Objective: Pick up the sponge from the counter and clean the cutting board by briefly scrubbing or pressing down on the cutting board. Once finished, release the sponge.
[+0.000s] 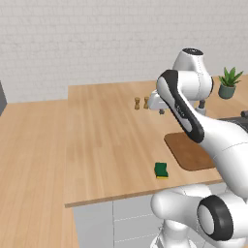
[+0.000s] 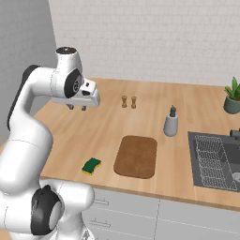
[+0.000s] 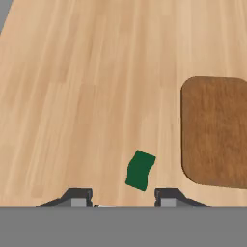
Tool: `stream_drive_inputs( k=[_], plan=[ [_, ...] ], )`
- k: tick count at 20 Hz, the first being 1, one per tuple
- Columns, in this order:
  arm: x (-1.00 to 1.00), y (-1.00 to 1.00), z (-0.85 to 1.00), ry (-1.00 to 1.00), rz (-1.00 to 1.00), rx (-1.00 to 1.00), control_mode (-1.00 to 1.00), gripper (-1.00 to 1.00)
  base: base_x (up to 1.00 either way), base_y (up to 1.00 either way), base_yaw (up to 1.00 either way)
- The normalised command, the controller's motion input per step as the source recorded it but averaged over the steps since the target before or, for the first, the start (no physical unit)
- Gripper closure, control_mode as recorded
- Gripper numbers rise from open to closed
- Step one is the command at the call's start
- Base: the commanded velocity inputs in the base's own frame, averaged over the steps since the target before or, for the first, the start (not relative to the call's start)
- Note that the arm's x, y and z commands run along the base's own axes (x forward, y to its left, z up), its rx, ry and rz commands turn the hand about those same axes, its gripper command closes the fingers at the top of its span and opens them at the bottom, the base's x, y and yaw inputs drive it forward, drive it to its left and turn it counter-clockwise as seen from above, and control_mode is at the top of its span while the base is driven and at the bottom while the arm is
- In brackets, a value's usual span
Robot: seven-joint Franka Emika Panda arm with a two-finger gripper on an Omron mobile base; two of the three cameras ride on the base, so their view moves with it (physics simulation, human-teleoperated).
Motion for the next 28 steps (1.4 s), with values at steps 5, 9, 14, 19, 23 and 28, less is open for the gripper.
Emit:
stream_drive_inputs(
  k=[5,9,14,19,23,28],
  plan=[
    [-0.16,0.00,-0.26,0.09,0.00,0.00,-1.00,-1.00,0.00,0.00,0.00],
    [-0.32,0.00,-0.46,0.18,0.00,0.04,-1.00,-1.00,0.00,0.00,0.00],
    [-0.58,0.00,-0.47,0.11,0.00,0.00,-1.00,-1.00,0.00,0.00,0.00],
    [-0.35,0.00,-0.44,0.11,0.00,-0.01,-1.00,-1.00,0.00,0.00,0.00],
    [-0.07,0.00,-0.38,0.16,0.00,0.00,-1.00,-1.00,0.00,0.00,0.00],
    [0.00,0.00,-0.45,0.14,0.00,0.00,-1.00,-1.00,0.00,0.00,0.00]
  ],
)
